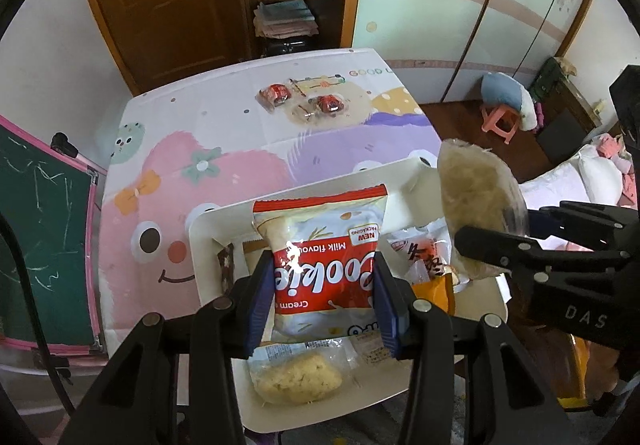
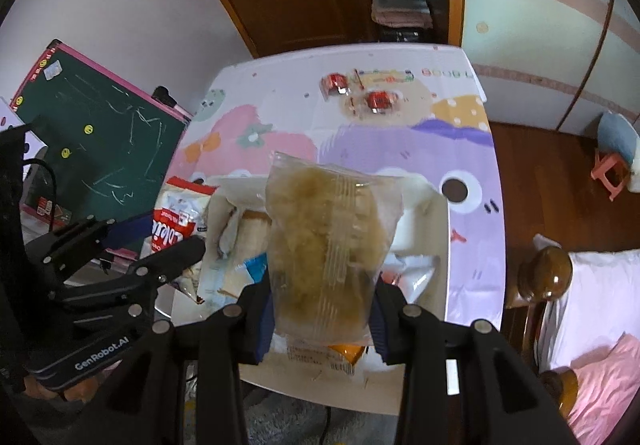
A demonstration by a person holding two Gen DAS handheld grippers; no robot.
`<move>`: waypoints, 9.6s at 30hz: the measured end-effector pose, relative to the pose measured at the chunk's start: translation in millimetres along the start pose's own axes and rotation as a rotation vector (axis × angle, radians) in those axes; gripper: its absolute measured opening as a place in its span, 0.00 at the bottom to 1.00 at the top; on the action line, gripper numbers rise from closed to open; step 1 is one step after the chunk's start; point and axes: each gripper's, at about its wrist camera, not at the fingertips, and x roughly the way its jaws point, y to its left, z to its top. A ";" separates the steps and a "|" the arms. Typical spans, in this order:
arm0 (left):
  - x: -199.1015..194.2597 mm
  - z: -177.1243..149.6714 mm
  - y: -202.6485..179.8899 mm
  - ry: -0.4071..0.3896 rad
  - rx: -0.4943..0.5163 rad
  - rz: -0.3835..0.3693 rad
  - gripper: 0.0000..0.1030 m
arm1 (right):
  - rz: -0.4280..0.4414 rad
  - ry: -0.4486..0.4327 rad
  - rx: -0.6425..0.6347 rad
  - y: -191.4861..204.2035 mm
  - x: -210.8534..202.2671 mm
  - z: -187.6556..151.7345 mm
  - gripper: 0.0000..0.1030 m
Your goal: Organize snacks
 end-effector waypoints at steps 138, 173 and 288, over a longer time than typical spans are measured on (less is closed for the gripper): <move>321.6 280.4 81.2 0.230 0.488 -0.052 0.94 | -0.149 0.289 0.072 -78.9 270.9 236.0 0.60; 206.2 257.3 84.7 0.153 0.278 0.032 0.45 | -0.034 0.193 0.122 -83.0 188.5 222.8 0.53; -93.0 -41.0 51.3 -0.129 -0.197 0.152 0.97 | -0.184 -0.271 0.082 52.1 -73.7 -37.3 0.75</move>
